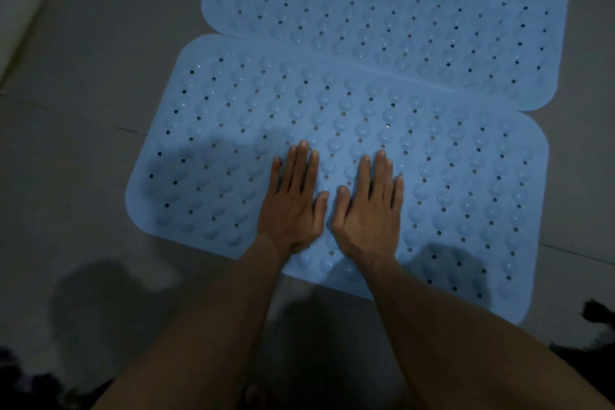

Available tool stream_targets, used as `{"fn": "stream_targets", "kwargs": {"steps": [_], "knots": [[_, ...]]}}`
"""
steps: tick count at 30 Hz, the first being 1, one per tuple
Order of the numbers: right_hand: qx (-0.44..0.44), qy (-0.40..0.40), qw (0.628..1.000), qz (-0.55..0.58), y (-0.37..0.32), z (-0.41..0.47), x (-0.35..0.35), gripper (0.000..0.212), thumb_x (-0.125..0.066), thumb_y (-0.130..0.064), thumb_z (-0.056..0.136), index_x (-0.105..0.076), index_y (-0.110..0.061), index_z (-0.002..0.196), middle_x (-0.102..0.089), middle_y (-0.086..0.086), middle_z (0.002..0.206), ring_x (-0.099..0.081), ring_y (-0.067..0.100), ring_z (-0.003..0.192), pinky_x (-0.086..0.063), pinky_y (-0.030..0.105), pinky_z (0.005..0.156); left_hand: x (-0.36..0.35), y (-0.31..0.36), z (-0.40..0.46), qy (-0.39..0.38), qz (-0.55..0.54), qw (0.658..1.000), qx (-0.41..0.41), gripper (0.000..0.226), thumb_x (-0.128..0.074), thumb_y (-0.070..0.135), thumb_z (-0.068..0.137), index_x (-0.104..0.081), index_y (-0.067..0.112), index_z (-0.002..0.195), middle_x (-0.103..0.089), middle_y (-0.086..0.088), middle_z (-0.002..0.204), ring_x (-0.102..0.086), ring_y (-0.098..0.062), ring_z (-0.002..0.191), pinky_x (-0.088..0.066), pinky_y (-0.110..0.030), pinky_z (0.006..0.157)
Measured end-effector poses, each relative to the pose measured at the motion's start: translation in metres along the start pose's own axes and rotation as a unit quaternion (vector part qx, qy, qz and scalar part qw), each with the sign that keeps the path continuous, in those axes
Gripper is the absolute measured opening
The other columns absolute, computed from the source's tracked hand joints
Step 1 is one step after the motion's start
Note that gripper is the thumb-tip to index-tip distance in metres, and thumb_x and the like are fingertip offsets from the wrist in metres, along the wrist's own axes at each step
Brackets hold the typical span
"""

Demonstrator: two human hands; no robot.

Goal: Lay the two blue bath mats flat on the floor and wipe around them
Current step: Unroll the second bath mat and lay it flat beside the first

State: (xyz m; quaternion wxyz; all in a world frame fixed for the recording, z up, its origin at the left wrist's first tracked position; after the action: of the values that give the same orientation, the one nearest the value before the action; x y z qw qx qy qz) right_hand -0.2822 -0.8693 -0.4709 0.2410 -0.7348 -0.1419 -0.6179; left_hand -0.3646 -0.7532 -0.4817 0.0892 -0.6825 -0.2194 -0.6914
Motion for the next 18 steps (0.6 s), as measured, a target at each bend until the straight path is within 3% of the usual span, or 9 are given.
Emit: {"fn": "stream_targets", "kwargs": {"steps": [18], "knots": [[-0.001, 0.013, 1.0, -0.005, 0.0003, -0.0006, -0.0008, 0.067, -0.029, -0.046, 0.101, -0.014, -0.014, 0.158, -0.002, 0.009, 0.166, 0.003, 0.02, 0.154, -0.006, 0.045, 0.124, 0.0011, -0.0005, 0.0012, -0.03, -0.02, 0.999, 0.016, 0.069, -0.022, 0.044, 0.101, -0.007, 0.005, 0.155, 0.005, -0.016, 0.163, 0.009, -0.028, 0.15, -0.006, -0.05, 0.121]]}}
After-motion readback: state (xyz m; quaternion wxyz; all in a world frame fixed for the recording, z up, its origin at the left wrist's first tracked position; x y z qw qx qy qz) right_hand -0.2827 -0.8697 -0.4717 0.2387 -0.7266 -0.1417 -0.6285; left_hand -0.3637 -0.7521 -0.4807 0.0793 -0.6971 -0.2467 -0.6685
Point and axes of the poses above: each hand's wrist, its own z-axis towards the middle knuckle, its own x-axis out of the back of the hand, y = z × x, the point moved 1 cm from there along z, towards the middle knuckle
